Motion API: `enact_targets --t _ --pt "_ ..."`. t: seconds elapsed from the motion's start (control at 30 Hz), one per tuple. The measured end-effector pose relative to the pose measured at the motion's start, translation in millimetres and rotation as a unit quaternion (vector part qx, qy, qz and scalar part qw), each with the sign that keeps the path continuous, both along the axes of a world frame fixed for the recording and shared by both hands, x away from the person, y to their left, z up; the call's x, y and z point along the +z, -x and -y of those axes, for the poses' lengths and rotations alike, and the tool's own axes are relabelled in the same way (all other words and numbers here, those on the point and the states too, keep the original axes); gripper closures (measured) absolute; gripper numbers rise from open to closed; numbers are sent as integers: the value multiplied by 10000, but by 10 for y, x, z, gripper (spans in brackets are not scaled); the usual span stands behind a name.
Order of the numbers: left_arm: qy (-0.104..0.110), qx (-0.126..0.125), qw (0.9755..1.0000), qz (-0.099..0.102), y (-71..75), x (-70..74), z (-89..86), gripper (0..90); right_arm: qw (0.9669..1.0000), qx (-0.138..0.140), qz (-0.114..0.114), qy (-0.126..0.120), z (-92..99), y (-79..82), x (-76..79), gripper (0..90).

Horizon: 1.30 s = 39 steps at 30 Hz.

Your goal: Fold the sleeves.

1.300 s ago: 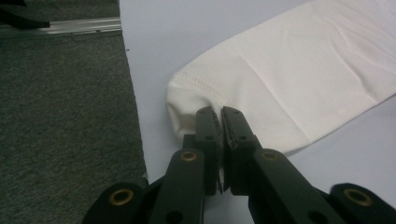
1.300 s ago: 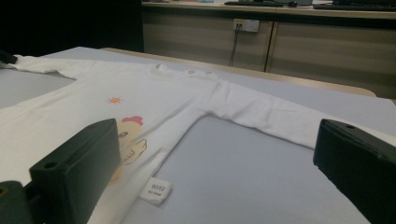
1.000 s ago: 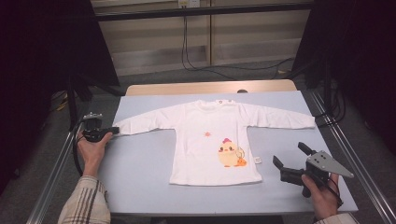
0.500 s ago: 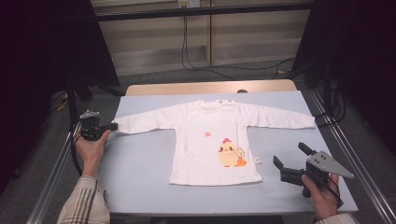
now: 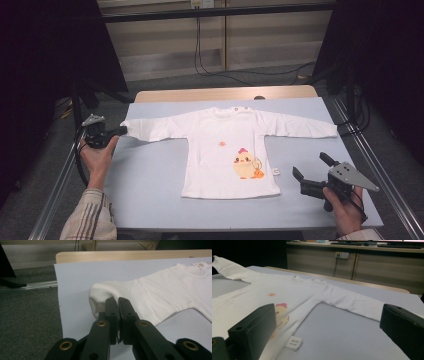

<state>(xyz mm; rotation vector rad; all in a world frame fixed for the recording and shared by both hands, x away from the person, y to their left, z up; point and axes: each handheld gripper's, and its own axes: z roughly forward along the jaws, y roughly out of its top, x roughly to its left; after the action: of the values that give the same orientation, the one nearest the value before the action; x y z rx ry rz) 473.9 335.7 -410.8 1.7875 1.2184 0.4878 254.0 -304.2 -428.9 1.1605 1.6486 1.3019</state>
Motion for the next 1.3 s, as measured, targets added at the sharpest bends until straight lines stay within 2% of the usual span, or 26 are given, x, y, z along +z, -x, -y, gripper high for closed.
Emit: enact_targets --t 0.1,0.5,0.83,1.1,1.2,1.3 --pt "34 -34 10000 72 16 50 23 870 10000 8 11 0 5 0 1 4" --pt "-53 -261 9992 281 85 184 128 869 10000 10 10 5 -1 2 2 5" --pt "-45 -380 9985 382 124 274 223 870 10000 14 15 1 -1 2 2 5" --pt "-22 -571 9971 494 153 332 330 870 10000 55 11 -17 -2 3 2 6" --pt "-108 -624 9968 485 166 349 371 870 10000 62 8 -11 -6 5 3 6" --pt "-98 -649 9964 539 187 385 408 870 10000 52 12 -9 -4 4 4 6"
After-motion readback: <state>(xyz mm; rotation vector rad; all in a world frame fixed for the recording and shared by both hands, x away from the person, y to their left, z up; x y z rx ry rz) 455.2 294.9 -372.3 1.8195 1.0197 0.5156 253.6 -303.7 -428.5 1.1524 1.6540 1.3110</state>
